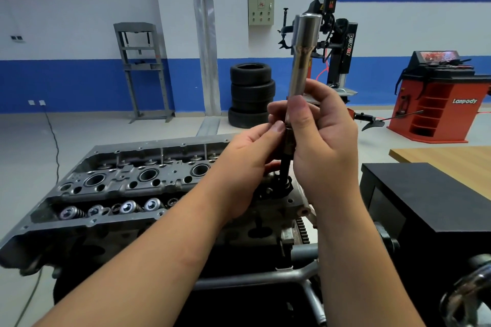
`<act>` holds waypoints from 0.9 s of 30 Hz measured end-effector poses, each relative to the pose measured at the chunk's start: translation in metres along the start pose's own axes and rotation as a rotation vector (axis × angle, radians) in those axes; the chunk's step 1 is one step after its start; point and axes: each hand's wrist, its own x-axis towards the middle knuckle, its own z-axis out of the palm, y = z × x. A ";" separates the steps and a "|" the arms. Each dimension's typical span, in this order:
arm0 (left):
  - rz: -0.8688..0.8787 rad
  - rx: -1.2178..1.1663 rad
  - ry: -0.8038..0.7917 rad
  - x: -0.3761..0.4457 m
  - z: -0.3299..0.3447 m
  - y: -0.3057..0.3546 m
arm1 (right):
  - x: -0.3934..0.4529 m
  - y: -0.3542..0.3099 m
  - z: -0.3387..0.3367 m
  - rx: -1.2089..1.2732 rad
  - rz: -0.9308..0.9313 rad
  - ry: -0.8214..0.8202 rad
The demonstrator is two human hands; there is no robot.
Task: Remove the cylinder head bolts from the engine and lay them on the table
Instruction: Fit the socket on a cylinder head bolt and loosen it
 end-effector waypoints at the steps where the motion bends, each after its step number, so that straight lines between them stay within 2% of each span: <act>1: 0.002 -0.001 -0.002 -0.001 0.000 0.000 | 0.000 0.000 0.001 0.005 -0.003 0.002; 9: 0.056 0.007 0.066 -0.003 0.001 0.004 | -0.005 0.001 0.009 -0.152 -0.119 0.105; 14: 0.009 -0.024 -0.034 -0.001 -0.002 0.001 | -0.004 0.001 0.003 -0.086 -0.065 0.025; 16: 0.024 -0.017 -0.030 0.000 -0.002 0.001 | -0.004 0.000 0.004 -0.052 -0.058 0.019; 23: 0.048 -0.033 0.052 0.000 -0.002 0.000 | -0.005 0.002 0.008 -0.162 -0.110 0.074; 27: 0.017 -0.028 -0.018 0.001 -0.001 -0.001 | -0.003 0.002 0.005 -0.108 -0.086 0.030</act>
